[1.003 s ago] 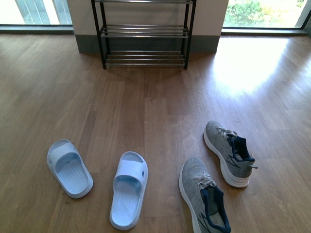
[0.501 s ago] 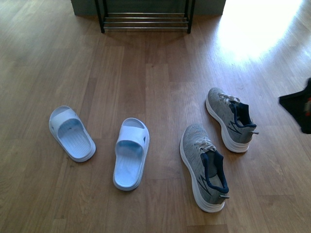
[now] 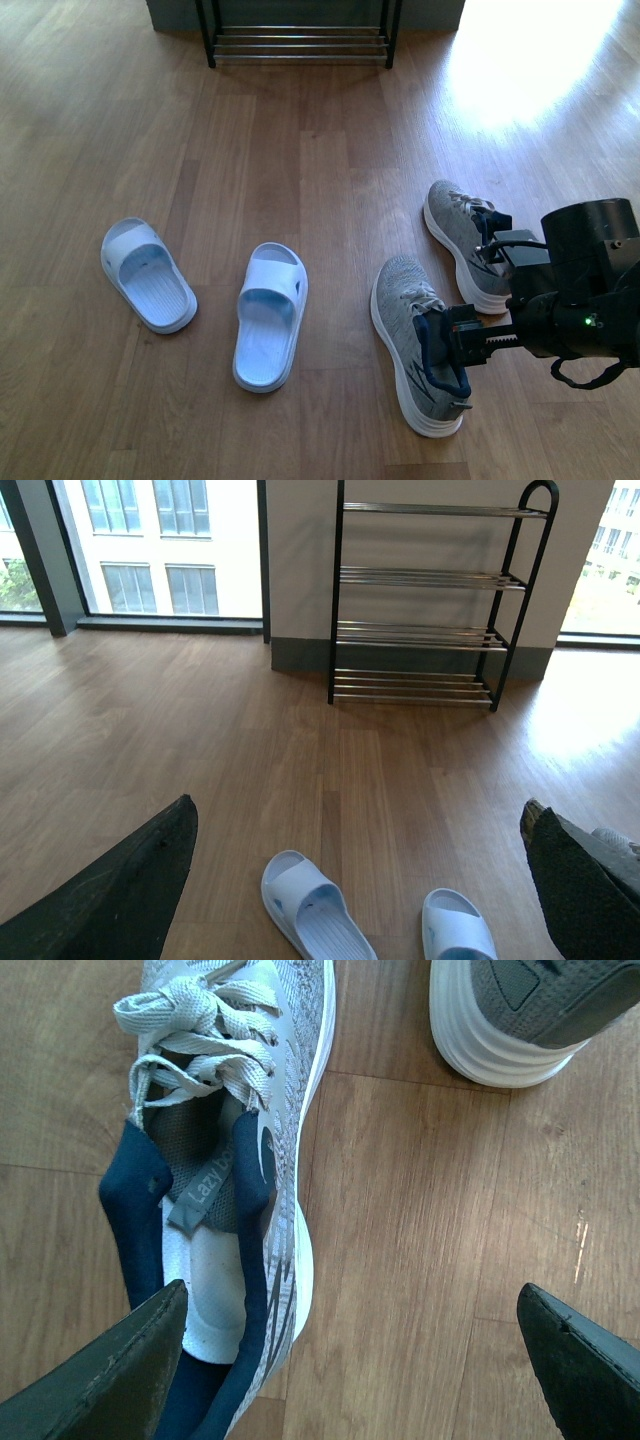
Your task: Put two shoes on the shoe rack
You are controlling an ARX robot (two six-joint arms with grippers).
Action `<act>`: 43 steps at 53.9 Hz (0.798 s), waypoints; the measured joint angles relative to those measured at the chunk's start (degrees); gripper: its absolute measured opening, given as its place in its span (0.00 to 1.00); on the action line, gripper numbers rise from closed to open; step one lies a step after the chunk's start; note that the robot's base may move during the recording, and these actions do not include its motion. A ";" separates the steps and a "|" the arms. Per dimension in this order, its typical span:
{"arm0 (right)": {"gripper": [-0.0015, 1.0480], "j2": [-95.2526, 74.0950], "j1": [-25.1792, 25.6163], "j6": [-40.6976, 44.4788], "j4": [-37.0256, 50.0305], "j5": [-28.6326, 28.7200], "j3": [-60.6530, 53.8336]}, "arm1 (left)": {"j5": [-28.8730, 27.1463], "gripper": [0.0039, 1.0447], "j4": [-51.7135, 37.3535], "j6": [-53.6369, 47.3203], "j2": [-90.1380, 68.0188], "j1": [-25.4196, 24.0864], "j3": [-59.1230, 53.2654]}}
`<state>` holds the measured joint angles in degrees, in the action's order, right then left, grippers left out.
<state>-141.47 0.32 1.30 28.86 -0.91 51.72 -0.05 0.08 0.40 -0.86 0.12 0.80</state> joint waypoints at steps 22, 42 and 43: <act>0.91 -9.03 1.29 3.34 -1.95 0.13 7.80 | 0.00 0.91 0.00 0.00 0.00 0.00 0.00; 0.91 -12.22 3.52 5.92 -1.40 4.26 8.92 | 0.00 0.91 0.00 0.00 0.00 0.00 0.00; 0.91 -12.46 3.54 5.90 -1.40 4.46 9.07 | 0.00 0.91 0.00 0.00 0.00 0.00 0.00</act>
<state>-153.93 3.86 7.20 27.46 3.55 60.80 -0.05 0.08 0.40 -0.86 0.12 0.80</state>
